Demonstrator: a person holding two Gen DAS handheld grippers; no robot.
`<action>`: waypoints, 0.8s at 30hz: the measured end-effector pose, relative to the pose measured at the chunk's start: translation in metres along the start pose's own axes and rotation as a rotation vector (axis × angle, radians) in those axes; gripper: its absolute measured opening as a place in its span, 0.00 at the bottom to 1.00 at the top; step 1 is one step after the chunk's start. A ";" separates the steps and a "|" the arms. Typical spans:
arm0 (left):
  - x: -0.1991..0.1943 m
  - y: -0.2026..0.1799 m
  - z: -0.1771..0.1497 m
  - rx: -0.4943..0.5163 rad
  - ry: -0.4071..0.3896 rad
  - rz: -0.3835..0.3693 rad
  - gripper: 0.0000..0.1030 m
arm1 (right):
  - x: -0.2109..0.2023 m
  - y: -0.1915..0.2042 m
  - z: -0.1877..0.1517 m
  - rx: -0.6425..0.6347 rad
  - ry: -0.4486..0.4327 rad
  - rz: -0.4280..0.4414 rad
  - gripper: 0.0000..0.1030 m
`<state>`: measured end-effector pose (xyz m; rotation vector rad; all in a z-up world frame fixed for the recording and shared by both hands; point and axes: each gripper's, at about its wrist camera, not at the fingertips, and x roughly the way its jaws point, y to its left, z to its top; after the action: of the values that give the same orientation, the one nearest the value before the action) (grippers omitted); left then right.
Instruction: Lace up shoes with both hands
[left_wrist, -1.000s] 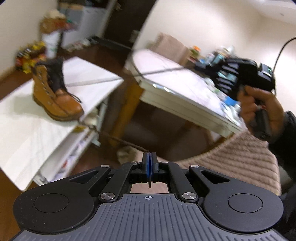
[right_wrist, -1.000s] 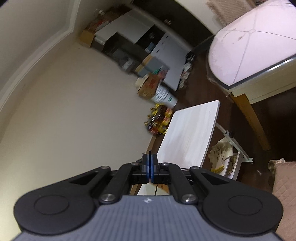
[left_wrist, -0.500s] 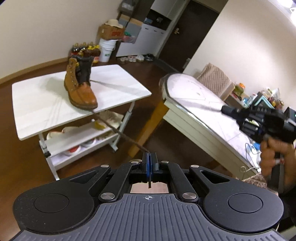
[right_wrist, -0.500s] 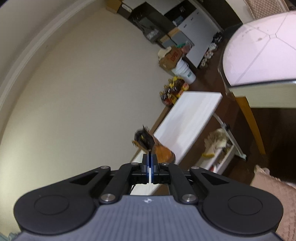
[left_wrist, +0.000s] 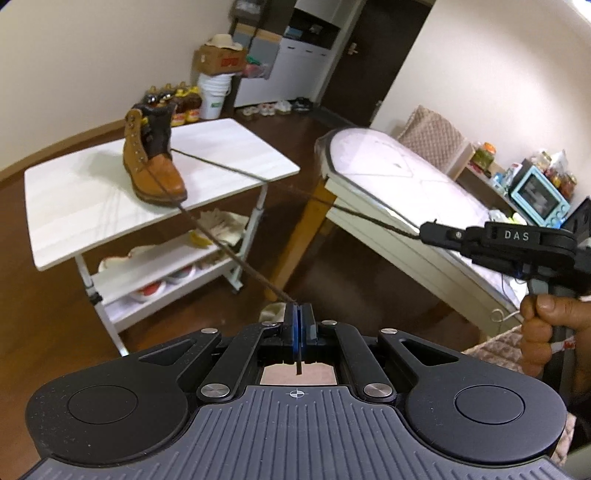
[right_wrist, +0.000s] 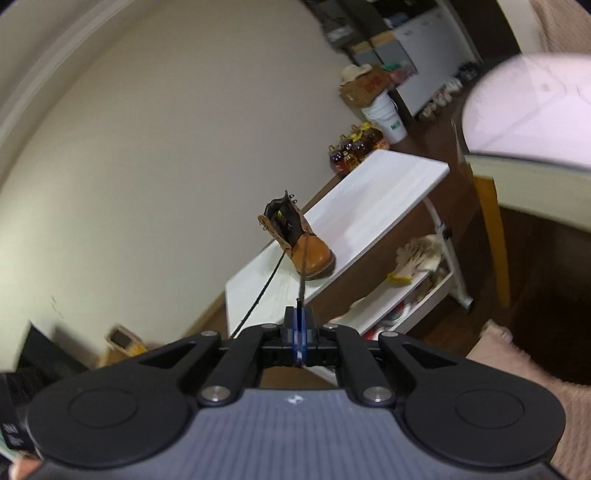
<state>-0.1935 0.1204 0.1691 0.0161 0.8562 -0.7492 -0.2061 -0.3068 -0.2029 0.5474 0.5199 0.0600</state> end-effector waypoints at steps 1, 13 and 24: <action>0.001 -0.003 -0.001 0.010 0.001 0.008 0.01 | 0.000 0.003 0.000 -0.035 0.003 -0.011 0.02; 0.013 -0.024 -0.009 0.039 0.034 0.071 0.01 | 0.020 0.038 -0.014 -0.424 0.092 -0.110 0.03; 0.016 -0.007 -0.021 -0.123 0.038 0.210 0.01 | 0.037 0.064 -0.029 -0.630 0.142 -0.189 0.03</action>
<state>-0.2055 0.1120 0.1457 0.0106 0.9200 -0.5005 -0.1825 -0.2309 -0.2078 -0.1237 0.6522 0.0785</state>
